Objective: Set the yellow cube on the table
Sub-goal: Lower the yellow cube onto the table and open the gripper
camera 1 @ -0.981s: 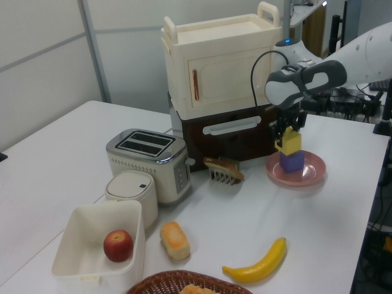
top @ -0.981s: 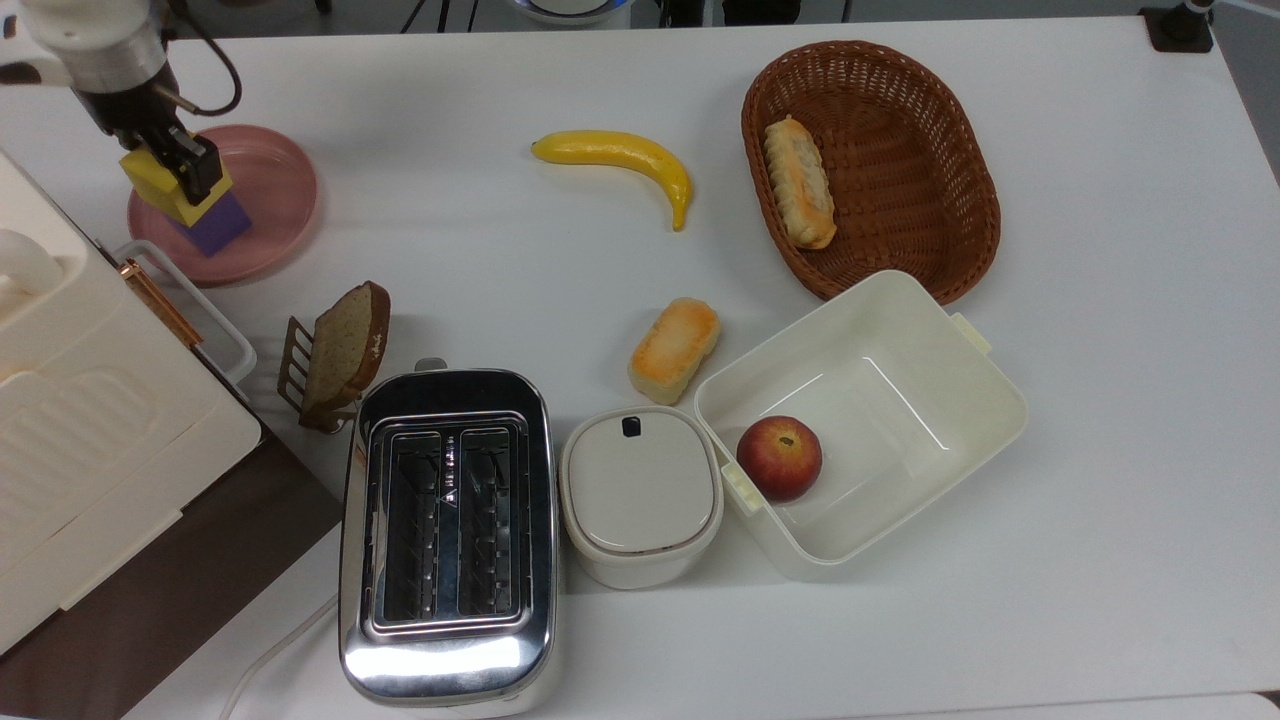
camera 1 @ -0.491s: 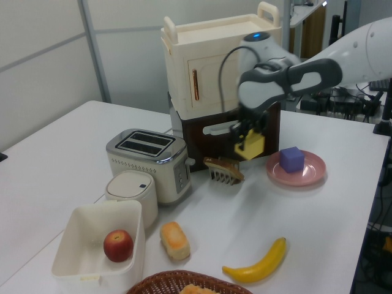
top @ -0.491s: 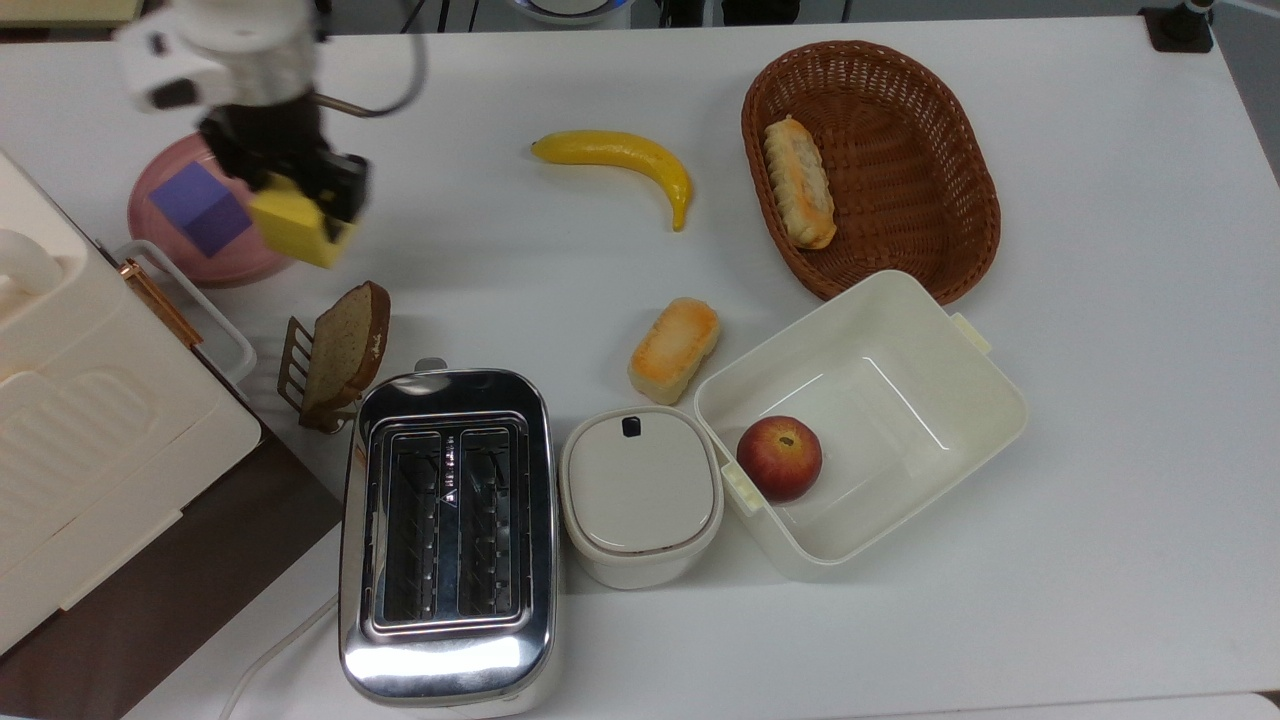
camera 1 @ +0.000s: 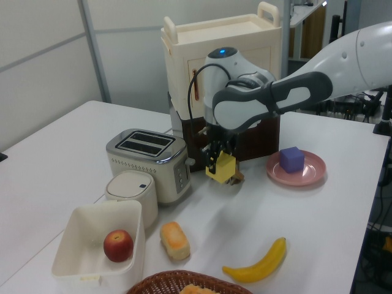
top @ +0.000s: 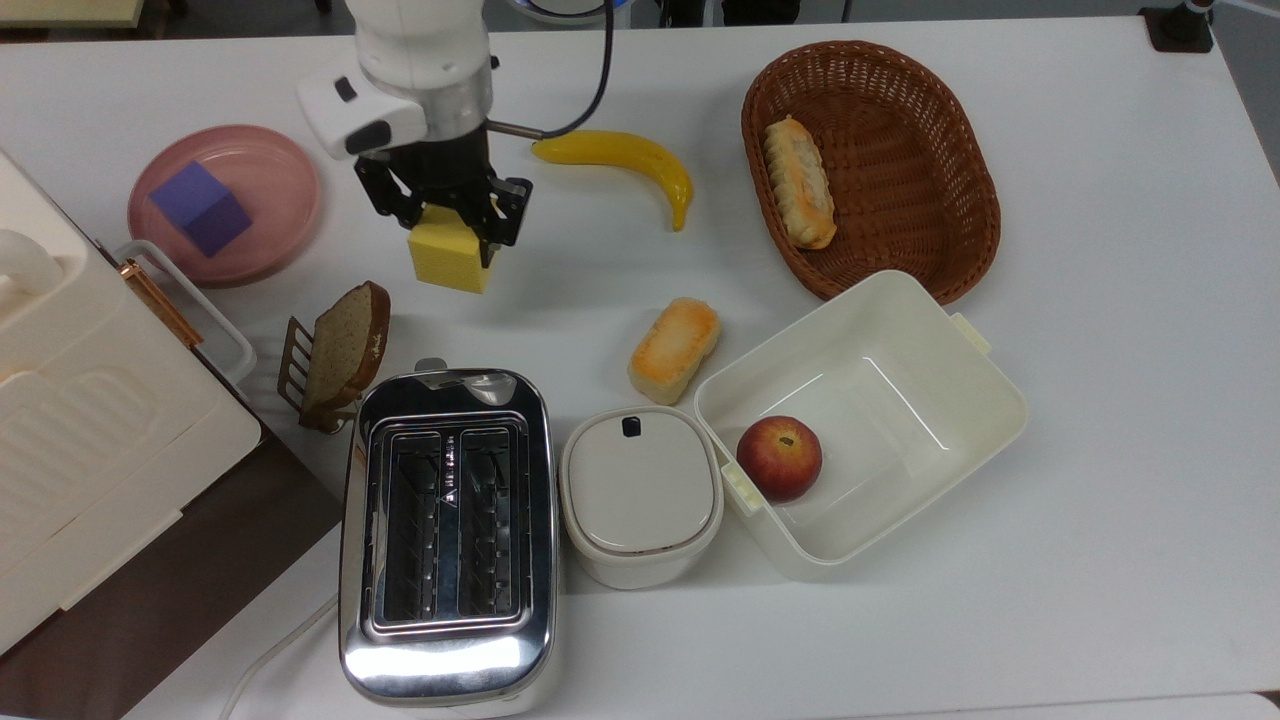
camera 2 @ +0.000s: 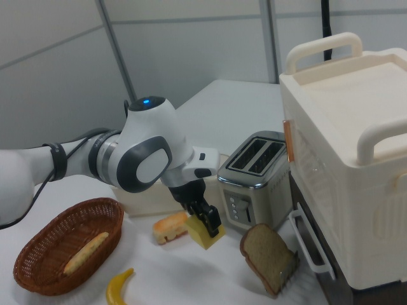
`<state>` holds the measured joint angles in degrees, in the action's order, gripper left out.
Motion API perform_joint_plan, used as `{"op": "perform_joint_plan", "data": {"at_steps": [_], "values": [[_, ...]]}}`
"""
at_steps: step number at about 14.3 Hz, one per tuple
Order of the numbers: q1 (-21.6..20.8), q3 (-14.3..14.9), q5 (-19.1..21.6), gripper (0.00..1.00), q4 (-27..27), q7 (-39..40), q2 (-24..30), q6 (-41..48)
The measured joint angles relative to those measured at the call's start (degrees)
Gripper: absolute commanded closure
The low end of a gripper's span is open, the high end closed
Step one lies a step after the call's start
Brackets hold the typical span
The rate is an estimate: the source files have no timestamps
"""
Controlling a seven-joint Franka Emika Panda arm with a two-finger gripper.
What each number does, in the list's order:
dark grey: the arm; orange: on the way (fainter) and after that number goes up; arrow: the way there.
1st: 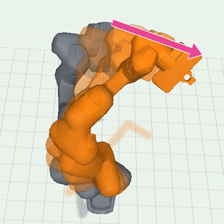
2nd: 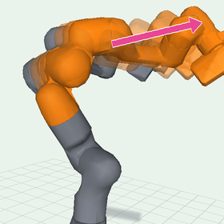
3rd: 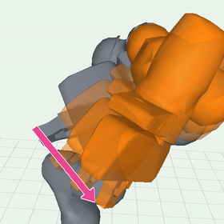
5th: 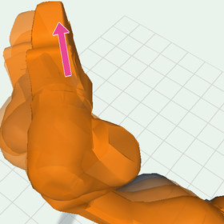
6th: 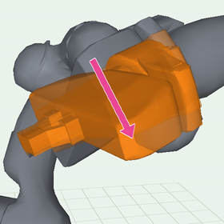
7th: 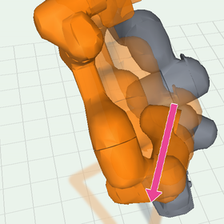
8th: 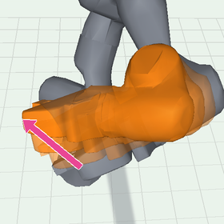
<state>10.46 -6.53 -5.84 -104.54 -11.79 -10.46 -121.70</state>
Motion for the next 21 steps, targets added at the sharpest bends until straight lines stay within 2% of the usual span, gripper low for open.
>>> {"op": "perform_joint_plan", "data": {"at_steps": [1,2,3,4,13,16,18,21], "values": [[-0.19,0.0,-0.02,0.79,0.0,0.0,-0.68,0.0],[-0.17,0.01,-0.02,0.74,0.0,0.0,-1.09,0.0],[-0.17,0.01,-0.02,0.44,0.01,0.0,-1.22,0.0],[-0.16,0.01,-0.02,0.0,0.01,0.0,-1.24,0.0],[-0.17,0.01,-0.03,0.0,0.59,-0.47,-1.18,0.78],[-1.22,-0.17,-0.15,0.0,5.97,-0.49,-0.12,9.75],[-3.16,-0.18,-0.15,0.0,11.24,-0.4,2.94,18.07],[-7.85,3.15,-0.15,0.0,12.42,-0.47,8.18,24.32]]}}
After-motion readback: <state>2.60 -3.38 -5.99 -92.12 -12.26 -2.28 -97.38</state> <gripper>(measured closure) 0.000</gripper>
